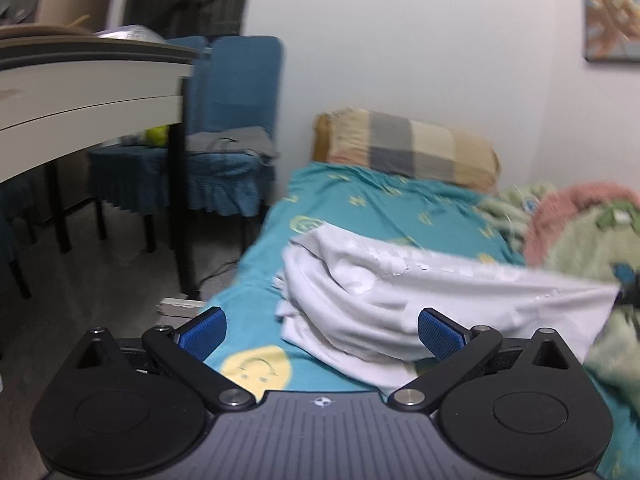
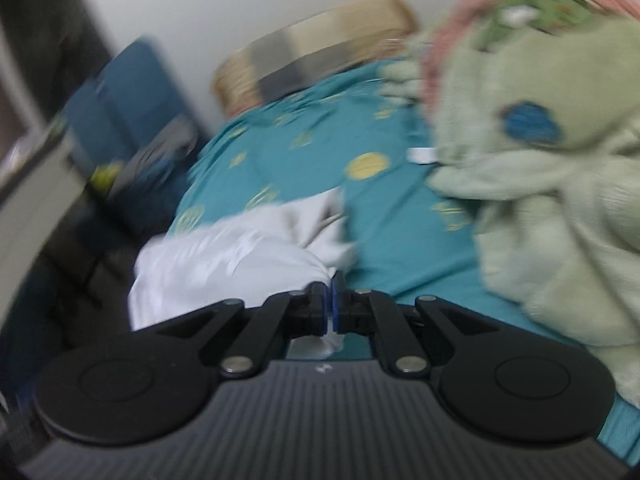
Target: Fold clothes
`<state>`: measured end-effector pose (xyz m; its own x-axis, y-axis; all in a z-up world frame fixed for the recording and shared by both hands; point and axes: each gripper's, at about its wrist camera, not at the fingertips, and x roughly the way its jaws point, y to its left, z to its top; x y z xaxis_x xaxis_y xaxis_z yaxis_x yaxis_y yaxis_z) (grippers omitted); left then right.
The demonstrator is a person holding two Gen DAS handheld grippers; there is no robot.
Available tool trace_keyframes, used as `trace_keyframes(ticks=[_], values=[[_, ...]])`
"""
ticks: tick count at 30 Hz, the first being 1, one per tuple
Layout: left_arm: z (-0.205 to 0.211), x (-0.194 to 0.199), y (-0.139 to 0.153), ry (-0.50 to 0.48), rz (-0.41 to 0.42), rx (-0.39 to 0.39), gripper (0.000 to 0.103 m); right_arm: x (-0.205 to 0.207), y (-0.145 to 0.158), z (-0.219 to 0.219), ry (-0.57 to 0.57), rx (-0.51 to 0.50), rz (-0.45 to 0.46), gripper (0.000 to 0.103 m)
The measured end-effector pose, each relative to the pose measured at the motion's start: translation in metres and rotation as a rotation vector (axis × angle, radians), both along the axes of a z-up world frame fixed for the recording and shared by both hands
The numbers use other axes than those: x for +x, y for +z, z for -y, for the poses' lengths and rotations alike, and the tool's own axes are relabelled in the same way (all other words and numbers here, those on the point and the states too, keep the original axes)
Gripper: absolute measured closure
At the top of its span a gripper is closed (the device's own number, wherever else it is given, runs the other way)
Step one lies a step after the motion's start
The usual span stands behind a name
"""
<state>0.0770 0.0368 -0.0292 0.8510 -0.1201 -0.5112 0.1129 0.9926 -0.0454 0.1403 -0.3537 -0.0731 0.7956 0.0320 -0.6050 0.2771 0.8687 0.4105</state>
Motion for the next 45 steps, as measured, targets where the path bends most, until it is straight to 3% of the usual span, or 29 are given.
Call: trace_keyframes(ticks=[5,13,16,20,23,25,28,32,39,43,45], values=[[0.051,0.009,-0.029,-0.126,-0.064,0.184,0.005,0.008,-0.029,0.032,-0.058,0.109,-0.077,0.097],[0.134,0.044,-0.095,-0.364,-0.025,0.566,0.014,0.016,-0.040,0.038,-0.057,0.108,-0.103,0.096],[0.143,0.061,-0.112,-0.410,-0.008,0.620,0.019,0.022,-0.044,0.040,-0.053,0.116,-0.114,0.096],[0.148,0.088,-0.128,-0.417,0.006,0.606,0.033,0.038,-0.053,0.042,-0.060,0.136,-0.134,0.096],[0.141,0.102,-0.130,-0.404,0.007,0.540,0.069,0.050,-0.061,0.042,-0.054,0.121,-0.160,0.096],[0.134,0.106,-0.120,-0.402,0.004,0.461,0.086,0.056,-0.065,0.041,-0.047,0.110,-0.176,0.096],[0.129,0.100,-0.093,-0.402,0.062,0.371,0.092,0.059,-0.069,0.042,-0.045,0.100,-0.186,0.096],[0.121,0.078,-0.059,-0.426,0.122,0.318,0.097,0.055,-0.064,0.044,-0.035,0.109,-0.166,0.096],[0.087,0.019,-0.003,-0.433,0.181,0.173,0.098,0.024,-0.030,0.039,-0.003,0.074,-0.053,0.097],[0.066,-0.018,0.025,-0.493,0.211,0.121,0.098,0.000,-0.018,0.037,0.007,0.128,-0.015,0.097],[0.052,-0.027,0.034,-0.524,0.188,0.074,0.098,-0.011,-0.013,0.034,0.021,0.146,-0.006,0.097]])
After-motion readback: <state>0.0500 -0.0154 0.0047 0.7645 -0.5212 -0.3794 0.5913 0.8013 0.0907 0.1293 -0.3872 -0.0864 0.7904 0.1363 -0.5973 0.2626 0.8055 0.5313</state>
